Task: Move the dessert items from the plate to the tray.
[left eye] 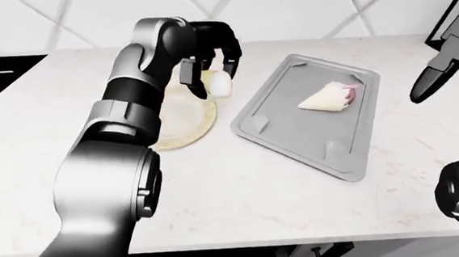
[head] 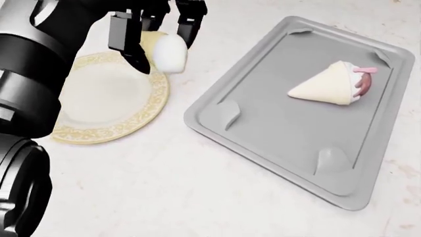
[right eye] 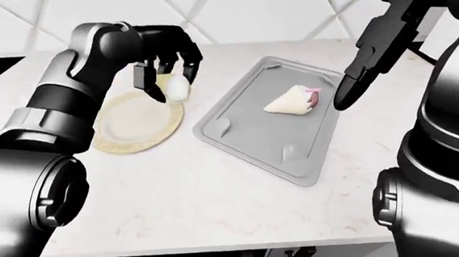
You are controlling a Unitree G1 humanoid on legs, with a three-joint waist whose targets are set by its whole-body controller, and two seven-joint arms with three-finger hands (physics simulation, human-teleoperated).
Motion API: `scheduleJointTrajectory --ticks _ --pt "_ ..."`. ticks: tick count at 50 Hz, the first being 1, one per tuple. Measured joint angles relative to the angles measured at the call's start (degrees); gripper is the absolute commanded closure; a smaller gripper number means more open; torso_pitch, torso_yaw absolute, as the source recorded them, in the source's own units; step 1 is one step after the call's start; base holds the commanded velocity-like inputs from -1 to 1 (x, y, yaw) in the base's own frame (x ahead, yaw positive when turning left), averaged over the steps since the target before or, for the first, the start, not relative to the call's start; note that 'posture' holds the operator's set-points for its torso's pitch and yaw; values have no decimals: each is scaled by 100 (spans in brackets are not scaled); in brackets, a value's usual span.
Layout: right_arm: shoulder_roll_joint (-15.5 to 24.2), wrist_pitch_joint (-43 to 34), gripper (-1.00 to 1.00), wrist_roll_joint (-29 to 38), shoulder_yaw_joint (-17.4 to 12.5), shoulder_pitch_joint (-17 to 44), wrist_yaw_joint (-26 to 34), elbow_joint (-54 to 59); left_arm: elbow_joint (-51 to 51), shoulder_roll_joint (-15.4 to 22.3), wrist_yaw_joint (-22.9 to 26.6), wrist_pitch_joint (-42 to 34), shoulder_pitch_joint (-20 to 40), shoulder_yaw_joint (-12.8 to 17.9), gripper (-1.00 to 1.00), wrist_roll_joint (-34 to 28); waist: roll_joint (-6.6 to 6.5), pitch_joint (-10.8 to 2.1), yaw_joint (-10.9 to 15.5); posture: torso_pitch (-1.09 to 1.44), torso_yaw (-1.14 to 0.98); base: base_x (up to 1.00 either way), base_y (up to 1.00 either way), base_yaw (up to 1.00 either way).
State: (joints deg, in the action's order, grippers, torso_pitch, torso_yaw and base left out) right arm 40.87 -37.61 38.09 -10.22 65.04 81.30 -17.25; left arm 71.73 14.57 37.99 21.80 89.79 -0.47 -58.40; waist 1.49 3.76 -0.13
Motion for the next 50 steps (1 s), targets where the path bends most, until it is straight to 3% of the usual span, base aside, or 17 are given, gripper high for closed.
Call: scheduleJointTrajectory --ticks 5,12,20,29,50 --pt "96 -10 -100 -78 -119 -95 -3 -86 -38 -205 274 -125 81 37 100 401 13 -7 -4 0 0 0 0 0" --pt "98 -72 -100 -123 -58 -150 -69 -111 -498 -525 353 7 116 -216 100 579 56 13 15 0 0 0 0 0" --pt "140 -128 -100 -175 -98 -165 -51 -205 -602 -1004 119 -119 162 -466 100 335 106 14 32 0 0 0 0 0" --pt "270 -143 -100 -330 -186 -278 -133 -226 -715 -1734 -131 -847 112 -690 100 -167 173 17 42 0 0 0 0 0" --pt "665 -222 -100 -796 -351 -457 -409 -220 -911 -2471 -19 -1491 206 -695 100 -202 292 27 78 0 0 0 0 0"
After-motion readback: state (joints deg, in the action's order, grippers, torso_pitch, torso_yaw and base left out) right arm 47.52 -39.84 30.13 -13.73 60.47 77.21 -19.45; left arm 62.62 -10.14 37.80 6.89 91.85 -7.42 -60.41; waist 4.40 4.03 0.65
